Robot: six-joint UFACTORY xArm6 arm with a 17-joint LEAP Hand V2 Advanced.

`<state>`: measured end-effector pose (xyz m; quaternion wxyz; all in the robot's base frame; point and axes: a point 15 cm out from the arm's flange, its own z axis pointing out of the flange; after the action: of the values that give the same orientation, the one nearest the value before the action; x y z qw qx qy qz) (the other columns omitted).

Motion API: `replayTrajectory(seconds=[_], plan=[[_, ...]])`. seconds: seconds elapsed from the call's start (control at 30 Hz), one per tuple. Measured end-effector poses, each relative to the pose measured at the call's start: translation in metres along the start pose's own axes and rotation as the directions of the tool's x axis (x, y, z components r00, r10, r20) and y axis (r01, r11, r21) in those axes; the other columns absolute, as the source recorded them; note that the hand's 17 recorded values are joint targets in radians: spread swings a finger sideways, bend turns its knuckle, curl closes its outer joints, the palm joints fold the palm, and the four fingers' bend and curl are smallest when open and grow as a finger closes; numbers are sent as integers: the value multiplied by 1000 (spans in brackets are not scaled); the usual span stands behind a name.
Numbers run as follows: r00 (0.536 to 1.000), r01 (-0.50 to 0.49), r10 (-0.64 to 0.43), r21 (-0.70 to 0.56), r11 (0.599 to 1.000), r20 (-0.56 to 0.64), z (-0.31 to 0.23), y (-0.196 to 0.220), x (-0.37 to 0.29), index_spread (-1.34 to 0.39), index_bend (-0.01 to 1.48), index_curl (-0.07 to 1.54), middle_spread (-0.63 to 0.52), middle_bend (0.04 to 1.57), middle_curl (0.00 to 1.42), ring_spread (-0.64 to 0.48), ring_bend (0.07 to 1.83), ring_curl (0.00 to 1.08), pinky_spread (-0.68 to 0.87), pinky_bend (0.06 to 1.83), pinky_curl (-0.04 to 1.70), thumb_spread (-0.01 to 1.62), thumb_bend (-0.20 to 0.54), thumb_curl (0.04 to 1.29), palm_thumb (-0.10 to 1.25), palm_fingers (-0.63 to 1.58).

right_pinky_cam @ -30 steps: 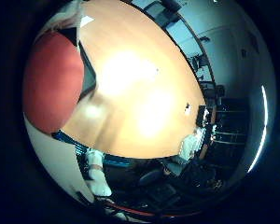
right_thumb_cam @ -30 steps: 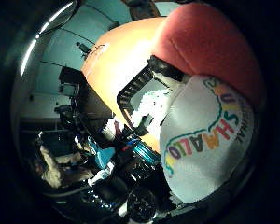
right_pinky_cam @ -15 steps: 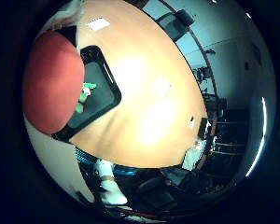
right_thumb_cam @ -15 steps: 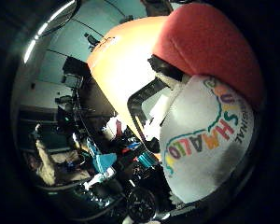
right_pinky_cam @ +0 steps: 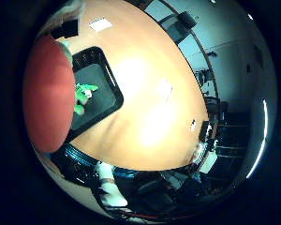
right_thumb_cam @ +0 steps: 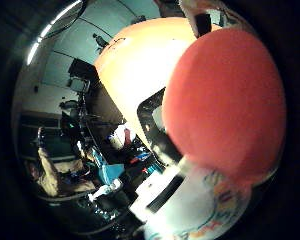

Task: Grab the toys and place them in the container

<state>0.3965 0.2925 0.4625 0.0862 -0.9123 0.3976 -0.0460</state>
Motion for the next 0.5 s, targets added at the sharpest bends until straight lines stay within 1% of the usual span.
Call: replayTrajectory(seconds=[0.1,0.17,0.23,0.33,0.5], plan=[[999,16,-16,5,1000,31,0,-1,-8,-432,279,549,-191,744,580,-171,964,472,35,629,716,1053,-28,271,408,173],[999,26,-27,24,999,37,-1,-6,-9,-422,286,520,-171,674,544,-134,891,439,137,588,671,1049,-27,269,399,172],[998,43,-45,46,998,38,-2,-12,-10,-416,305,506,-146,589,504,-97,820,408,200,565,639,1050,-29,267,387,163],[998,52,-54,47,998,39,-3,-12,-10,-411,319,484,-119,495,453,-48,703,358,283,510,582,1045,-27,265,379,152],[997,61,-63,39,997,38,-2,-9,-10,-408,227,422,-87,396,393,20,568,291,374,404,478,1041,-30,266,367,178]])
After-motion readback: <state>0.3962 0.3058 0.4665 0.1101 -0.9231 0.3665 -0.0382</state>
